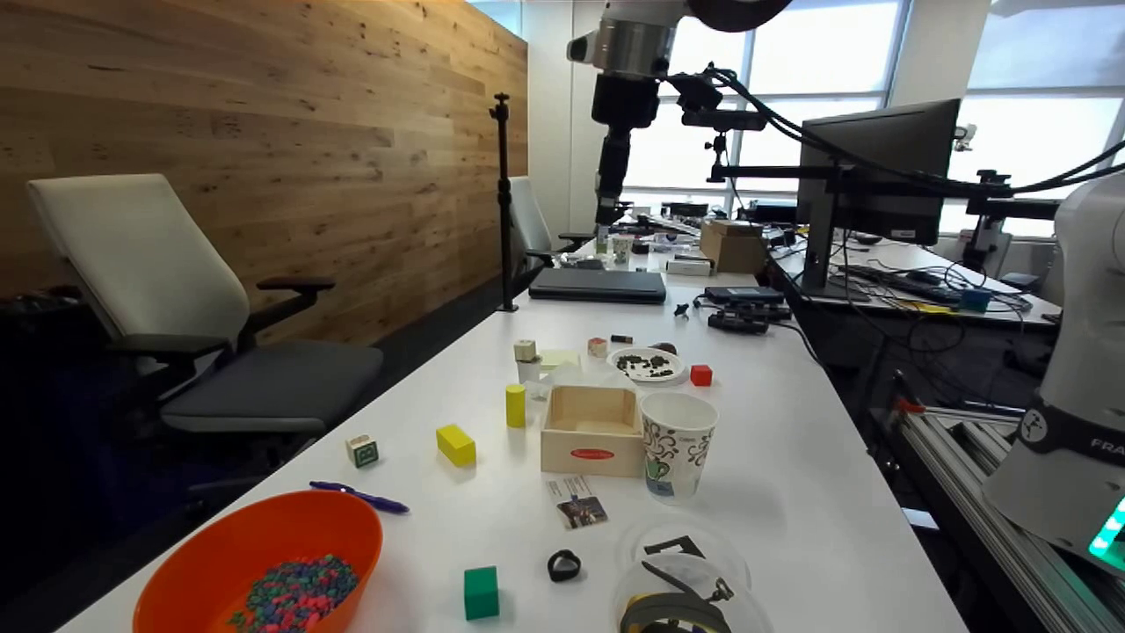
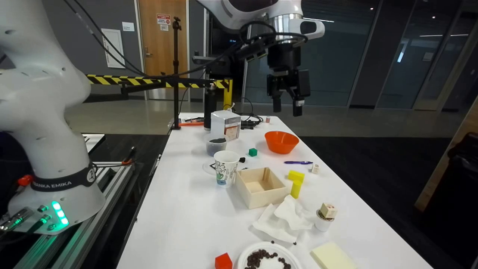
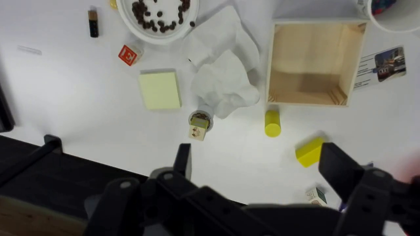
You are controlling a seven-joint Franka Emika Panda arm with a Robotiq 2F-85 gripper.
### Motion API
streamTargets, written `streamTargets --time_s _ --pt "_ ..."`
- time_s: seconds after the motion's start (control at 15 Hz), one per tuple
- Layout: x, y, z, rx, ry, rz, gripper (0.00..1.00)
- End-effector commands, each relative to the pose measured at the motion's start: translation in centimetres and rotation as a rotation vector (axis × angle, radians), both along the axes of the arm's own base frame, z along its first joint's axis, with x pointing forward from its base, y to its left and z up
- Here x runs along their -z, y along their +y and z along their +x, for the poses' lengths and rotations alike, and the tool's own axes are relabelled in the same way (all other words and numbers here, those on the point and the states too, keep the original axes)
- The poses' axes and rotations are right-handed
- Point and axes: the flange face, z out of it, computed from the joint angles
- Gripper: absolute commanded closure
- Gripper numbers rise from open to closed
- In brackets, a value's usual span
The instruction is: Place the yellow rectangular block inside the wooden object
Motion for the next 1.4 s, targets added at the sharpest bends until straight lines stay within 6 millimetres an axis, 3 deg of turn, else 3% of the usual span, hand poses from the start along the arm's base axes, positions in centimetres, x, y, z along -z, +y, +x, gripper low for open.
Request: streamTargets --time_s 0.0,0.8,1.33 --pt "0.6 1.2 3.8 -0.105 -0.011 0.039 0.00" --pt "4.8 4.9 9.6 -0.454 0.050 0.071 0.00" --pt "6.6 8.0 11.5 -0.775 0.112 0.022 0.00"
